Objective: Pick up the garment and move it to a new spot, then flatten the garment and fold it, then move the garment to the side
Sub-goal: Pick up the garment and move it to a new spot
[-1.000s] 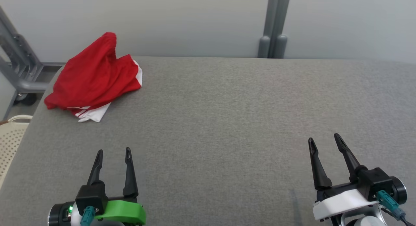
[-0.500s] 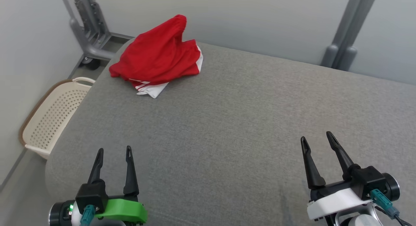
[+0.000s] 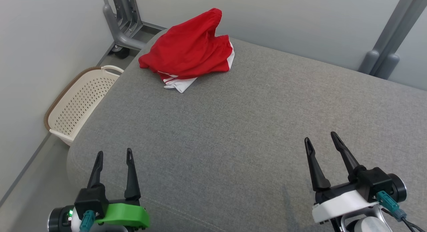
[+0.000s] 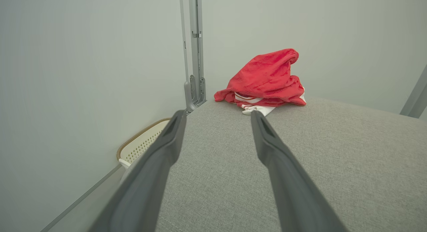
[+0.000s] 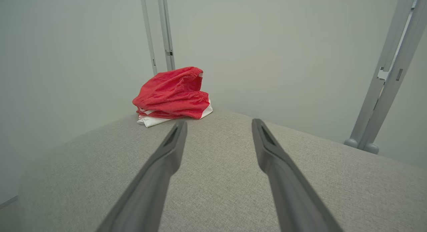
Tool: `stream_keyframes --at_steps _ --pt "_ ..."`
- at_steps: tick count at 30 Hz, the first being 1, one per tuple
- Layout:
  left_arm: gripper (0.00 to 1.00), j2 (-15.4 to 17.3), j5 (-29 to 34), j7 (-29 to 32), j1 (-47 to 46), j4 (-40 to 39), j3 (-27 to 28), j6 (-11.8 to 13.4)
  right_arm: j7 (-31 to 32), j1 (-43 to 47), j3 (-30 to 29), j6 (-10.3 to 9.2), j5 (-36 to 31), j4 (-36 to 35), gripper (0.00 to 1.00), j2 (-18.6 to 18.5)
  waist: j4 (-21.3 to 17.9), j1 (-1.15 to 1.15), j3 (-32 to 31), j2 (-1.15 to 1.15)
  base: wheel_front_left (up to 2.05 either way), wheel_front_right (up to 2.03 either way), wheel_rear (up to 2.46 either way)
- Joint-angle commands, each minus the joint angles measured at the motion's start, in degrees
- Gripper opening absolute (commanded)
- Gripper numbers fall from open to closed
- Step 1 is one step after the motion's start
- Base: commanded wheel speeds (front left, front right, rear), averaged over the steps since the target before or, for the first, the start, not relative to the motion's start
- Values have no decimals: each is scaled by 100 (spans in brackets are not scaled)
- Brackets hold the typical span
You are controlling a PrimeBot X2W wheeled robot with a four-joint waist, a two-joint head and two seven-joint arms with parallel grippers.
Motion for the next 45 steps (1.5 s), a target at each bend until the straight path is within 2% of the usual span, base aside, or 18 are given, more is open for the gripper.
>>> stream_keyframes --at_steps 1,5,10,15,21,25,32,45 --pt "100 22 -42 2 4 1 6 4 -20 -1 -30 0 -19 0 100 -28 -3 0 -3 0 0 0 0" --pt "100 31 -37 2 -125 58 -5 -75 -20 70 -99 0 -32 -45 100 -27 -21 0 -3 0 0 0 0" --pt "100 213 80 1 -632 83 30 -247 -20 70 -127 0 -64 -85 100 -28 -130 0 79 0 0 0 0" --pt "100 563 154 119 -1773 188 50 -514 -20 -14 -125 0 -160 -110 100 -28 -313 0 242 0 0 0 0" --pt "100 894 85 703 -3236 552 6 -879 -19 -148 -95 0 -274 -137 100 -29 -687 0 503 0 0 0 0" --pt "100 1047 36 1073 -3998 914 -40 -1025 -19 -268 -85 0 -344 -154 100 -28 -973 0 727 0 0 0 0" --pt "100 1208 -89 1438 -4957 1598 -113 -1152 -19 -471 -78 0 -485 -217 100 -27 -1358 0 1188 0 0 0 0" --pt "100 1633 -53 1747 -6362 3341 -190 -1212 -19 -1044 40 0 -644 -382 100 -27 -2212 0 2239 0 0 0 0"
